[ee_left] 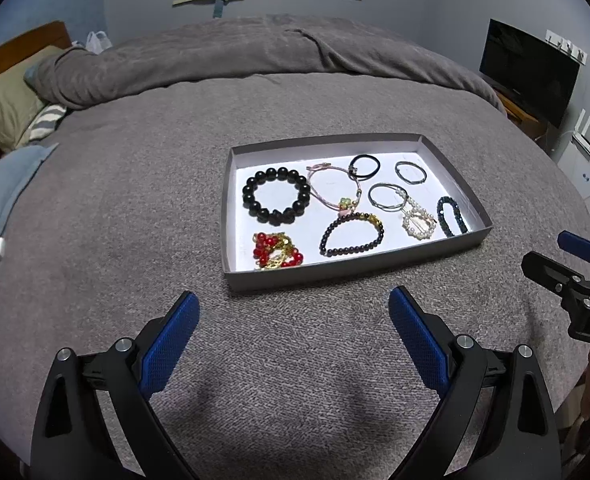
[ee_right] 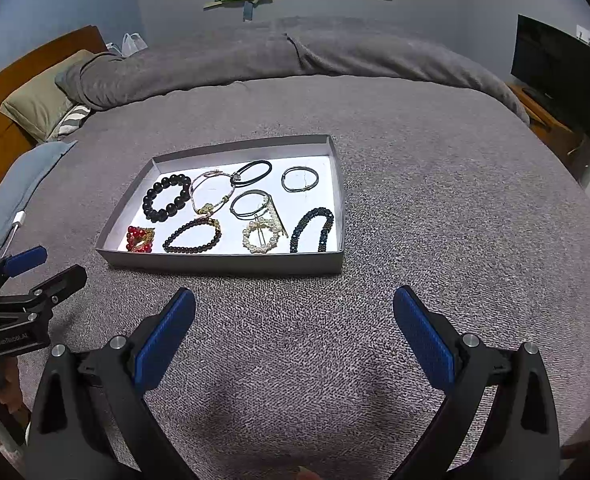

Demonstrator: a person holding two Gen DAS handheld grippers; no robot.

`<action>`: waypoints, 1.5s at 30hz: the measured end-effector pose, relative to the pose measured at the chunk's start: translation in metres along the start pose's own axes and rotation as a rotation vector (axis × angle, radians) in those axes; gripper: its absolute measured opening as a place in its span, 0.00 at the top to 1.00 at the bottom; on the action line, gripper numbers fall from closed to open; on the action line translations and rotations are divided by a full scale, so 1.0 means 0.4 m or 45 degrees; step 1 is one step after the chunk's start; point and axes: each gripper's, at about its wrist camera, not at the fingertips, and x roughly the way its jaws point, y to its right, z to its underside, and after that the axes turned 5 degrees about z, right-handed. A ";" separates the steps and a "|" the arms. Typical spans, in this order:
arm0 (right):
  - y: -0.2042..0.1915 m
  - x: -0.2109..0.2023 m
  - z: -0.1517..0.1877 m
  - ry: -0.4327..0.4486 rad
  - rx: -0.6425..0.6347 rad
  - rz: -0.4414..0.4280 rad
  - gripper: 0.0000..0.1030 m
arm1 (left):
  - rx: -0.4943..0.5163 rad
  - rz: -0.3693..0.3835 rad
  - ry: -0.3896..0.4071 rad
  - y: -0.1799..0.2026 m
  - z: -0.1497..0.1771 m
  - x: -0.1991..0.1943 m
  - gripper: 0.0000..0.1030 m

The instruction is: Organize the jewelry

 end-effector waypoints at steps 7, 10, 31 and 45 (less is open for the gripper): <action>0.002 0.000 0.000 0.000 0.001 0.004 0.05 | 0.007 0.008 -0.004 0.005 0.003 -0.002 0.08; 0.002 0.000 0.000 0.000 0.000 0.003 0.05 | 0.007 0.009 -0.001 0.004 0.002 -0.005 0.08; 0.000 -0.005 0.002 0.004 -0.006 0.002 0.05 | 0.017 0.007 -0.004 0.005 0.003 -0.005 0.08; -0.001 -0.004 0.003 0.002 -0.007 0.001 0.05 | 0.019 0.006 -0.005 0.006 0.004 -0.004 0.08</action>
